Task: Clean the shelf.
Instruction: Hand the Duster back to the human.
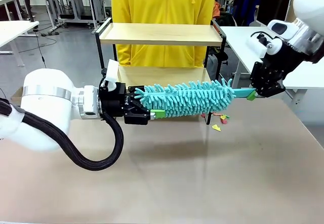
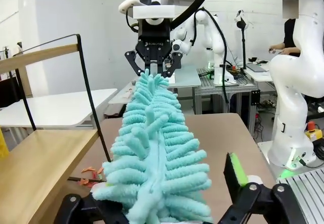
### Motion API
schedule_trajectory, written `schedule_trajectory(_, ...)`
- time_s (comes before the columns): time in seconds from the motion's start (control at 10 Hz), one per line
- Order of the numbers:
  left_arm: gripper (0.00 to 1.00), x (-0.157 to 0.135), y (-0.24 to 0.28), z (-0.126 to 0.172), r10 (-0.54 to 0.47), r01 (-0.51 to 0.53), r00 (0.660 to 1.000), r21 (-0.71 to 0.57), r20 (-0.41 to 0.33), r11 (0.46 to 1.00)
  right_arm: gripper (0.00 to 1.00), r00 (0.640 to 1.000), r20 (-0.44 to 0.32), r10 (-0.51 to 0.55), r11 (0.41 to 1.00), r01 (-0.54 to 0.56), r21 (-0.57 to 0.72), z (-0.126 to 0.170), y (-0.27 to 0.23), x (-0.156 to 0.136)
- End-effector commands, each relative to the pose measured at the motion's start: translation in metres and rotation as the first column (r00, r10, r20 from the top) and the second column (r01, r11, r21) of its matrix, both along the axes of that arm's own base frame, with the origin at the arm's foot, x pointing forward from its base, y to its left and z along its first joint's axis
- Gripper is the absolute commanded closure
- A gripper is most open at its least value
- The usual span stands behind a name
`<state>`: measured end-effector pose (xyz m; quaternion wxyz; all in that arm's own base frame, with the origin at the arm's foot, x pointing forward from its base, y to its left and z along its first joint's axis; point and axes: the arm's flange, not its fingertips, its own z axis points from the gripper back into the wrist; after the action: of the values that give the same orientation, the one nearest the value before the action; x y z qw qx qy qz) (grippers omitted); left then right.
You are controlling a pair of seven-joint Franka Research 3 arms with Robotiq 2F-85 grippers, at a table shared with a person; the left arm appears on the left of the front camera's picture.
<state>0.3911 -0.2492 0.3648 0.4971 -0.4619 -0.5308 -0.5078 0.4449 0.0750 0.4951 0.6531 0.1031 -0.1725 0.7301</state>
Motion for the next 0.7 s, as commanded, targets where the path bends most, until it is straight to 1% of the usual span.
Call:
schedule_trajectory(0.0, 0.58, 0.0011, -0.0073, 0.0007, 0.009, -0.009, 1.000, 0.005, 0.017, 1.000, 0.87, 1.000, 0.006, 0.008, 1.000, -0.009, 0.019, 0.0026, 0.0020, -0.0014)
schedule_trajectory(0.1, 1.00, 0.0011, -0.0069, 0.0007, 0.005, -0.005, 1.000, 0.011, 0.018, 1.000, 0.87, 1.000, 0.006, 0.008, 1.000, -0.009, 0.019, 0.0026, 0.0020, -0.0014)
schedule_trajectory(0.3, 1.00, -0.0003, -0.0054, 0.0006, 0.006, -0.007, 0.999, 0.016, 0.035, 1.000, 0.87, 1.000, 0.006, 0.008, 1.000, -0.009, 0.019, 0.0026, 0.0020, -0.0014)
schedule_trajectory(0.4, 0.87, 0.0001, -0.0048, 0.0004, 0.005, -0.006, 0.999, 0.020, 0.036, 1.000, 0.87, 1.000, 0.006, 0.008, 1.000, -0.009, 0.019, 0.0026, 0.0020, -0.0014)
schedule_trajectory(0.5, 0.96, -0.0012, -0.0039, -0.0004, 0.006, -0.007, 0.999, 0.026, 0.041, 1.000, 0.87, 1.000, 0.006, 0.008, 1.000, -0.009, 0.019, 0.0026, 0.0020, -0.0014)
schedule_trajectory(0.6, 1.00, -0.0025, -0.0031, -0.0006, 0.008, -0.010, 0.999, 0.028, 0.049, 1.000, 0.87, 1.000, 0.006, 0.008, 1.000, -0.009, 0.019, 0.0026, 0.0020, -0.0014)
